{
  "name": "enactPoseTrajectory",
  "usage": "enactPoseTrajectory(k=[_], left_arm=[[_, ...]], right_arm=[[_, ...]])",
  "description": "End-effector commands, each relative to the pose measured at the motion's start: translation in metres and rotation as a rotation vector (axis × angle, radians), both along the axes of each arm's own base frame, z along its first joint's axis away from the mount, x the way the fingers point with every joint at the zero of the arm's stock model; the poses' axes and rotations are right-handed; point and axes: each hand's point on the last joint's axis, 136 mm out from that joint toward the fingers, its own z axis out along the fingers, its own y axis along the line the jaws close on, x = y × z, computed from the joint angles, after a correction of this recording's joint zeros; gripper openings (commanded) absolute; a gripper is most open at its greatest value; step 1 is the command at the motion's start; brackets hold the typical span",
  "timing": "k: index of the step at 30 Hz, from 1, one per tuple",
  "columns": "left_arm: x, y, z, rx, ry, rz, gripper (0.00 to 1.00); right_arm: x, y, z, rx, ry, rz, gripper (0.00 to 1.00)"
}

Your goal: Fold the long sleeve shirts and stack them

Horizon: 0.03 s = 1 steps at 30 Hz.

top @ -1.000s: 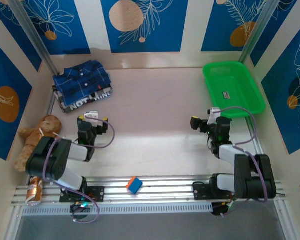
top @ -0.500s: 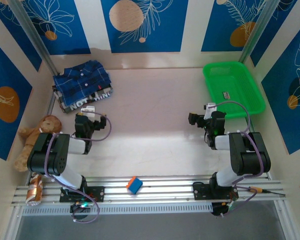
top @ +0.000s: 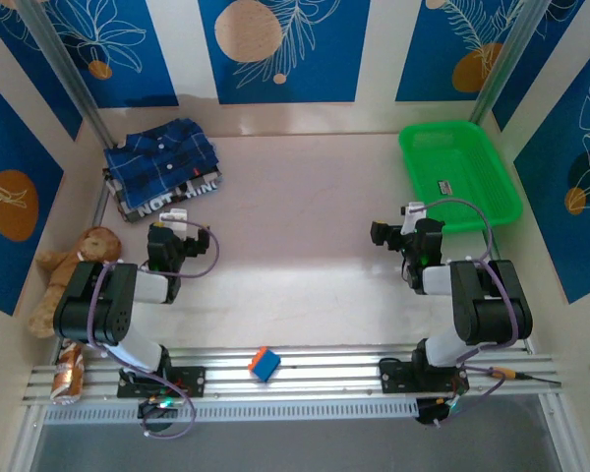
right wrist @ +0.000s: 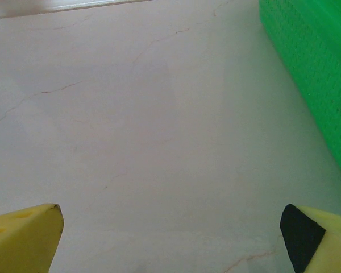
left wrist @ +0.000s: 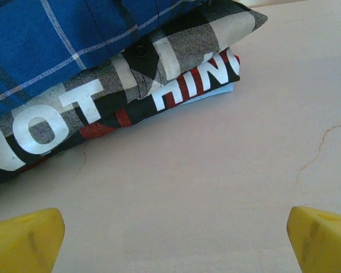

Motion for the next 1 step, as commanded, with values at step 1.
enactPoseTrajectory(k=[1], left_arm=[[0.0025,-0.0013,0.0072,-0.026,-0.021,-0.008,1.00]], right_arm=[[0.0084,-0.0009,0.0157,-0.002,-0.055,-0.003,0.99]])
